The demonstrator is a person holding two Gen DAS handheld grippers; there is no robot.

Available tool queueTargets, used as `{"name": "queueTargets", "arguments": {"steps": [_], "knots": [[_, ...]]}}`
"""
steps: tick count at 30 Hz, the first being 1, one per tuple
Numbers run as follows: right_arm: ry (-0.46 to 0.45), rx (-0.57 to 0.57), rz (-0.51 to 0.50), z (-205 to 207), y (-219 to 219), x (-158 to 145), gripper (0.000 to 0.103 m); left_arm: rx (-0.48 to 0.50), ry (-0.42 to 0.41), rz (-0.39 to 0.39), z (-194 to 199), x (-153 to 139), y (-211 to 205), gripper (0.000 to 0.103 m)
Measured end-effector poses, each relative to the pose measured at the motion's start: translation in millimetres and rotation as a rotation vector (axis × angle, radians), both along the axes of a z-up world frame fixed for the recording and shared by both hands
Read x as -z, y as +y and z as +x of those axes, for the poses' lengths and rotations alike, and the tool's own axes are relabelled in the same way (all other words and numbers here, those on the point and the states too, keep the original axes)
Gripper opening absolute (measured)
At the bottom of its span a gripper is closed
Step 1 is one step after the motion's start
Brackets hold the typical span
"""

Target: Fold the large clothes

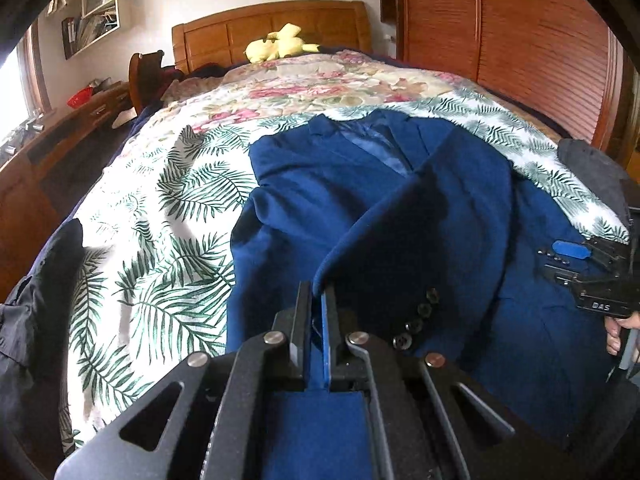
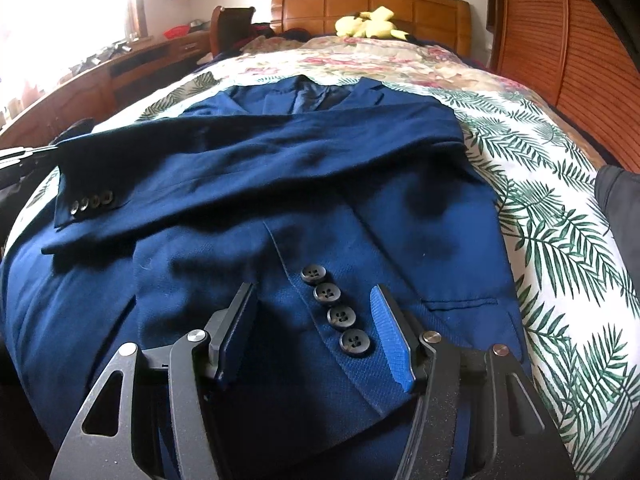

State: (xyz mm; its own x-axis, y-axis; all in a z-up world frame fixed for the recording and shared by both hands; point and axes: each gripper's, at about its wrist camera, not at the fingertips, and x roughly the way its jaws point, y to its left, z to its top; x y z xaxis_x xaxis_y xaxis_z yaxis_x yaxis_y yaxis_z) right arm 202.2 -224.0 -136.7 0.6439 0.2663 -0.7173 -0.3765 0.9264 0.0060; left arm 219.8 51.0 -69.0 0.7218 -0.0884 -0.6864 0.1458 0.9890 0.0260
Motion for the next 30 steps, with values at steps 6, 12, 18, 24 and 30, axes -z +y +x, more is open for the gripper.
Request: {"name": "queueTargets", "arguments": {"steps": [6, 12, 18, 24, 30], "knots": [[-0.004, 0.005, 0.011, 1.7, -1.6, 5.3, 0.063, 0.002, -0.033, -0.024, -28.7, -5.3, 13.6, 0.004], [-0.001, 0.003, 0.027, 2.8, -4.1, 6.7, 0.063, -0.015, -0.005, -0.039, -68.5, 7.9, 30.5, 0.011], [-0.004, 0.000, 0.030, 2.3, -4.0, 7.0, 0.064, -0.048, 0.051, -0.031, -103.3, 30.3, 43.8, 0.018], [-0.008, 0.002, 0.021, 1.2, -1.5, 7.2, 0.064, -0.063, 0.092, -0.028, -111.6, 46.9, 51.9, 0.024], [-0.009, 0.003, 0.014, 1.2, -1.0, 7.5, 0.064, -0.068, 0.093, -0.030, -111.0, 53.5, 54.8, 0.025]]}}
